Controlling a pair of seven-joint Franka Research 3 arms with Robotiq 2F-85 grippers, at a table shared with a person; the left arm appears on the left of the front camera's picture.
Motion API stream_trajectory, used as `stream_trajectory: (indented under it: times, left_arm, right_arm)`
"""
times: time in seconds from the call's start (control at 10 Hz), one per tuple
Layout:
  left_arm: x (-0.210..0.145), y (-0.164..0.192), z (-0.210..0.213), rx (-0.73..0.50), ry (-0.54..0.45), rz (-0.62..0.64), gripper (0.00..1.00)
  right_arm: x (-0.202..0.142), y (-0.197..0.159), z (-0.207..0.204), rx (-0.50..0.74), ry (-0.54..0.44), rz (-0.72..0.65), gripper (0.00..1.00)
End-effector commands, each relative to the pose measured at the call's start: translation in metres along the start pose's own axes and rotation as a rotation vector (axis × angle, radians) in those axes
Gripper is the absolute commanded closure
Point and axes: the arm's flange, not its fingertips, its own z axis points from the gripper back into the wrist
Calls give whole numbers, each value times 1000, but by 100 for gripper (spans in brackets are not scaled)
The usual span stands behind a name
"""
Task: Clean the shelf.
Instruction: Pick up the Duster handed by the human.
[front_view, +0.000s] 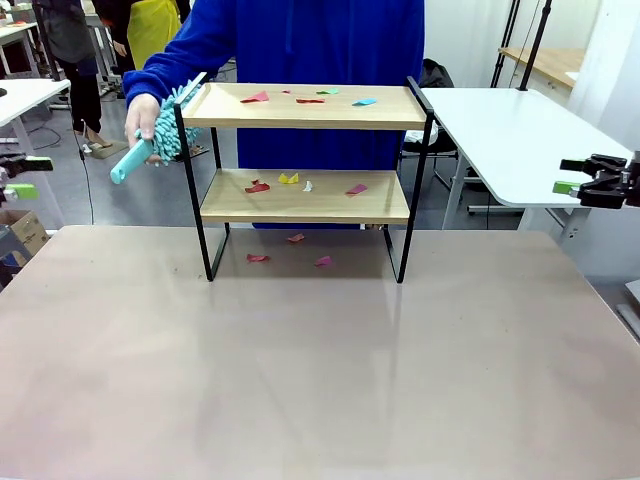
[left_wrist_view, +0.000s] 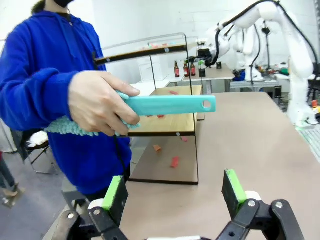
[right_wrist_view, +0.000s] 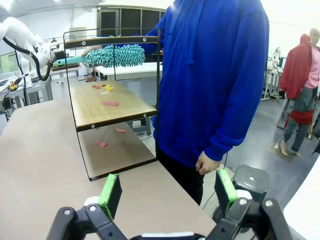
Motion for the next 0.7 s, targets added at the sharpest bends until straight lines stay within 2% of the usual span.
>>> stream_trajectory:
  times: [0.0,0.1,0.2,0.3,0.4,0.6]
  left_arm:
    - [70,-14,-2,68,139,50,0]
    - [100,-25,-9,53,145,-50,0]
    - [128,-40,-18,75,251,-15,0]
    - [151,-55,-28,96,262,22,0]
    - [174,-74,-42,183,293,116,0]
    - [205,-112,-72,308,362,185,0]
  right_arm:
    - [1,1,0,-1,-3,1,0]
    - [1,1,0,-1,-3,1,0]
    - [1,1,0,-1,-3,1,0]
    - [1,1,0,-1,-3,1,0]
    - [1,1,0,-1,-3,1,0]
    - [1,1,0,-1,-3,1,0]
